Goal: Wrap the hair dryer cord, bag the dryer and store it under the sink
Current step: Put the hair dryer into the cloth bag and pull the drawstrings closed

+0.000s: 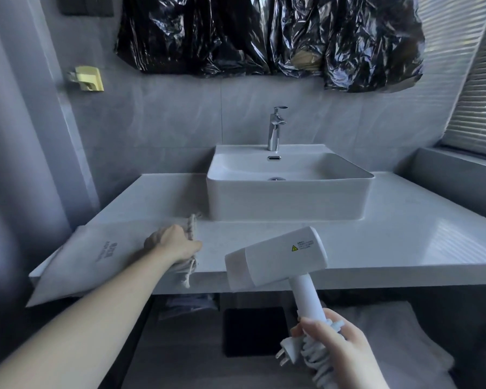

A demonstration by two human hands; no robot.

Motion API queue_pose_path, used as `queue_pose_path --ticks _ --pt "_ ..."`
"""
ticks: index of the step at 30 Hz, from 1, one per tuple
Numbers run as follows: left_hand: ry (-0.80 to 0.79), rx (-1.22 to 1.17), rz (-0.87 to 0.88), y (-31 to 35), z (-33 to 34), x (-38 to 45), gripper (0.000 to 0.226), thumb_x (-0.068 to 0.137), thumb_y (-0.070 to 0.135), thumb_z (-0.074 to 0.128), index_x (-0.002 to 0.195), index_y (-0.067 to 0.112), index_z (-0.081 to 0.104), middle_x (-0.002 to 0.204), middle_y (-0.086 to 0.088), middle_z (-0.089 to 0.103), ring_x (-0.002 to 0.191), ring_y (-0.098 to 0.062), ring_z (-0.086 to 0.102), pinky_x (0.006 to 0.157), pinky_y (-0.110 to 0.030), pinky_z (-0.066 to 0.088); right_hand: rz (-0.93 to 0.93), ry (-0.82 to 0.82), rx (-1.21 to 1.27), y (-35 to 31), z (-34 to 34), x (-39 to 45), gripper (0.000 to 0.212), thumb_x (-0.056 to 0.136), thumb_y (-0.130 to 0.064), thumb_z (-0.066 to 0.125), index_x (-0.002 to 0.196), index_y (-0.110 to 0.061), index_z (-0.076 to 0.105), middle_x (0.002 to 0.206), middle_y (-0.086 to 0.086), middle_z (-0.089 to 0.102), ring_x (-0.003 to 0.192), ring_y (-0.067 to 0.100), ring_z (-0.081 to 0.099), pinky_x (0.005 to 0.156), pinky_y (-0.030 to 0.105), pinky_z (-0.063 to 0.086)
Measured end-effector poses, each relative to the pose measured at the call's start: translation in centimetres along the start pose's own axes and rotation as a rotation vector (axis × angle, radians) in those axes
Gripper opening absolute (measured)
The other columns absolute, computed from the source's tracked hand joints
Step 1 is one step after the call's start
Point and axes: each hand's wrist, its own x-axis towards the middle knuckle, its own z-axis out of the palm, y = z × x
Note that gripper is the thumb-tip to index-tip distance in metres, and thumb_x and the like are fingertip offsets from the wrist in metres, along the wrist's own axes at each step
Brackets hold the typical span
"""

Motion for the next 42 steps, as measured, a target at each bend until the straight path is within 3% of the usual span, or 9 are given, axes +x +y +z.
queue_pose_path --ticks 6,9,19,24,31,34,36,39,42 --pt "-0.159 -0.236 0.095 -0.3 -1.4 -3.8 0.04 0.084 0.053 0.079 0.067 0.02 0.064 0.065 0.007 0.07 0.072 -0.019 0.068 0.068 -0.032 0.047 -0.011 -0.077 -0.003 0.3 -2.0 -2.2 0.046 0.061 -0.017 0.098 0.088 0.013 0.076 0.079 0.022 0.081 0.071 0.029 0.07 0.068 0.032 0.052" --pt "-0.158 -0.331 0.236 -0.6 -1.6 -9.8 0.047 0.077 0.063 0.085 0.066 0.023 0.062 0.059 0.009 0.066 0.061 -0.013 0.059 0.062 -0.033 0.044 -0.061 -0.029 -0.053 0.1 -4.0 -4.1 0.015 0.088 -0.001 0.079 0.082 0.012 0.077 0.081 0.026 0.079 0.072 0.024 0.064 0.068 0.031 0.046" --pt "-0.035 -0.608 0.364 -4.1 1.0 -29.1 0.03 0.095 0.021 0.074 0.082 0.024 0.047 0.069 -0.01 0.063 0.057 -0.023 0.053 0.058 -0.037 0.046 -0.076 -0.173 -0.163 0.6 -9.2 -12.0 0.023 0.097 -0.022 0.067 0.09 -0.001 0.073 0.083 0.029 0.079 0.071 0.028 0.063 0.064 0.036 0.043" --pt "-0.098 -0.561 0.354 -5.0 1.5 -35.0 0.036 0.094 -0.001 0.059 0.077 0.027 0.074 0.071 0.008 0.074 0.058 -0.01 0.059 0.059 -0.028 0.05 -0.132 -0.235 -0.321 0.9 -11.3 -15.8 0.02 0.099 -0.017 0.064 0.084 -0.007 0.072 0.081 0.024 0.079 0.052 0.01 0.061 0.048 0.016 0.044" --pt "-0.418 -0.503 0.297 -5.4 0.8 -40.4 0.074 0.069 0.023 0.067 0.14 0.045 0.061 0.123 0.018 0.072 0.113 -0.005 0.069 0.075 -0.016 0.053 -0.17 -0.325 -0.526 -0.6 -13.7 -20.6 0.013 0.093 -0.02 0.068 0.085 -0.01 0.073 0.08 0.022 0.078 0.071 0.045 0.063 0.071 0.042 0.046" --pt "-0.465 -0.529 0.354 -5.0 -0.4 -41.8 0.074 0.074 0.007 0.062 0.142 0.036 0.057 0.09 0.026 0.065 0.086 0.006 0.068 0.06 -0.01 0.046 -0.191 -0.35 -0.622 -1.6 -14.3 -22.2 0.01 0.091 -0.023 0.073 0.082 -0.017 0.073 0.077 0.018 0.078 0.062 0.019 0.058 0.064 0.034 0.044" --pt "-0.48 -0.551 0.367 -4.7 -1.3 -42.0 0.08 0.079 0.001 0.059 0.15 0.037 0.052 0.108 0.017 0.069 0.064 0.005 0.066 0.054 -0.014 0.048 -0.232 -0.348 -0.675 -2.5 -14.5 -23.1 0.008 0.09 -0.024 0.076 0.085 -0.018 0.075 0.074 0.01 0.078 0.062 0.014 0.059 0.063 0.032 0.045" --pt "-0.476 -0.576 0.366 -4.7 -3.1 -41.8 0.093 0.078 0.006 0.061 0.16 0.044 0.04 0.149 -0.002 0.063 0.079 -0.005 0.075 0.055 -0.014 0.046 -0.326 -0.363 -0.739 -4.4 -14.6 -24.3 0.007 0.087 -0.025 0.078 0.088 -0.018 0.077 0.069 0.0 0.075 0.058 0.01 0.059 0.058 0.029 0.047" --pt "-0.492 -0.618 0.42 -5.1 -4.6 -41.0 0.097 0.074 0.009 0.064 0.159 0.05 0.04 0.127 0.019 0.073 0.081 -0.002 0.074 0.058 -0.011 0.045 -0.422 -0.359 -0.821 -6.5 -14.1 -24.9 0.006 0.087 -0.023 0.081 0.085 -0.02 0.076 0.064 -0.005 0.074 0.053 0.005 0.059 0.051 0.019 0.046"
